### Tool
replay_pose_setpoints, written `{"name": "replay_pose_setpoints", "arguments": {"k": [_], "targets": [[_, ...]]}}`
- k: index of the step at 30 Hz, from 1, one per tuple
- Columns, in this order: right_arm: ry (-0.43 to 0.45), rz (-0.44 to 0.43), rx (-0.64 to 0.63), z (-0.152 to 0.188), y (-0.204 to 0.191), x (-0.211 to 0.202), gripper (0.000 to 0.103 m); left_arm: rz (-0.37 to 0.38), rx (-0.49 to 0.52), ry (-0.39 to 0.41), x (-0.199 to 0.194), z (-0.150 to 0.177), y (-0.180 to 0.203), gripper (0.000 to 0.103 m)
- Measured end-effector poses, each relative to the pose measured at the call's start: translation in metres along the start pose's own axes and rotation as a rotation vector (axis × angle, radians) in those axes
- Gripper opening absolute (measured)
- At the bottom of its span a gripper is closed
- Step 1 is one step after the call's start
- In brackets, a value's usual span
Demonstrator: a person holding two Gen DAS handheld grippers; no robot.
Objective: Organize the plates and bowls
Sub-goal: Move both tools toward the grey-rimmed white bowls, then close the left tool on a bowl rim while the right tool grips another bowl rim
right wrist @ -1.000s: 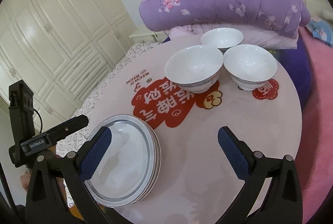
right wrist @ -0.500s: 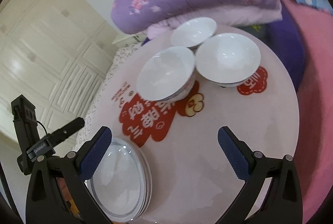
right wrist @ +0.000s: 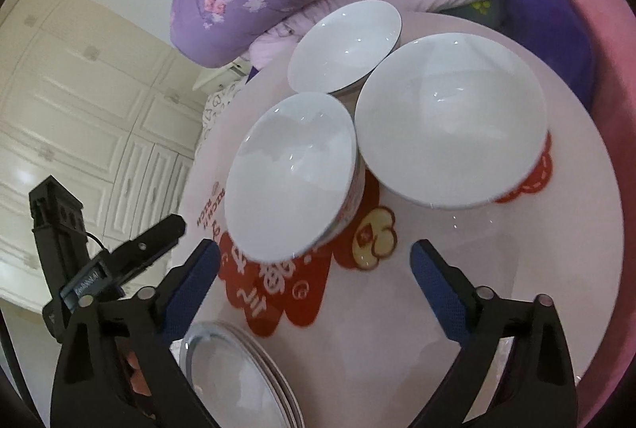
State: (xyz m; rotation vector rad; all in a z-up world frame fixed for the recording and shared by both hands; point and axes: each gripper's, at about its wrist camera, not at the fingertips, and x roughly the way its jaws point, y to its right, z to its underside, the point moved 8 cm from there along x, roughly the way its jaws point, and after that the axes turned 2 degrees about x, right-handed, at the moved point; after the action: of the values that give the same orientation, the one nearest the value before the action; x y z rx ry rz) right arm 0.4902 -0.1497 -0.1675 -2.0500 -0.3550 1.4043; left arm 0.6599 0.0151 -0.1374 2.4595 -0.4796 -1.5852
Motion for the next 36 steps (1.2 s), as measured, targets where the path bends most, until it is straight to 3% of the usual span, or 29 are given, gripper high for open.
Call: {"name": "replay_pose_setpoints", "arguments": {"k": [6, 15, 20, 21, 23, 25, 26, 29, 36], "targets": [[-0.016, -0.006, 0.041, -0.013, 0.004, 0.015, 0.084, 0.010, 0.021, -0.056, 0.038, -0.015, 0.008, 0.101], [-0.026, 0.004, 0.059, -0.020, 0.007, 0.027, 0.073, 0.017, 0.037, -0.097, 0.072, -0.030, 0.017, 0.083], [-0.025, 0.018, 0.072, -0.024, 0.011, 0.032, 0.063, 0.035, 0.033, -0.127, 0.089, -0.035, 0.024, 0.062], [-0.029, 0.022, 0.074, -0.024, 0.012, 0.035, 0.057, 0.042, 0.026, -0.139, 0.093, -0.035, 0.025, 0.058], [-0.047, 0.030, 0.081, -0.023, 0.015, 0.041, 0.043, 0.064, 0.009, -0.174, 0.103, -0.032, 0.026, 0.031], [-0.048, 0.051, 0.086, -0.022, 0.019, 0.044, 0.028, 0.086, 0.003, -0.194, 0.110, -0.031, 0.027, 0.014], [-0.041, 0.058, 0.087, -0.022, 0.021, 0.043, 0.024, 0.096, 0.005, -0.195, 0.111, -0.031, 0.028, 0.010], [-0.037, 0.043, 0.097, -0.020, 0.024, 0.041, 0.022, 0.095, 0.024, -0.182, 0.112, -0.032, 0.031, 0.005], [-0.038, 0.049, 0.092, -0.017, 0.026, 0.039, 0.019, 0.079, 0.037, -0.170, 0.108, -0.028, 0.035, 0.005]]}}
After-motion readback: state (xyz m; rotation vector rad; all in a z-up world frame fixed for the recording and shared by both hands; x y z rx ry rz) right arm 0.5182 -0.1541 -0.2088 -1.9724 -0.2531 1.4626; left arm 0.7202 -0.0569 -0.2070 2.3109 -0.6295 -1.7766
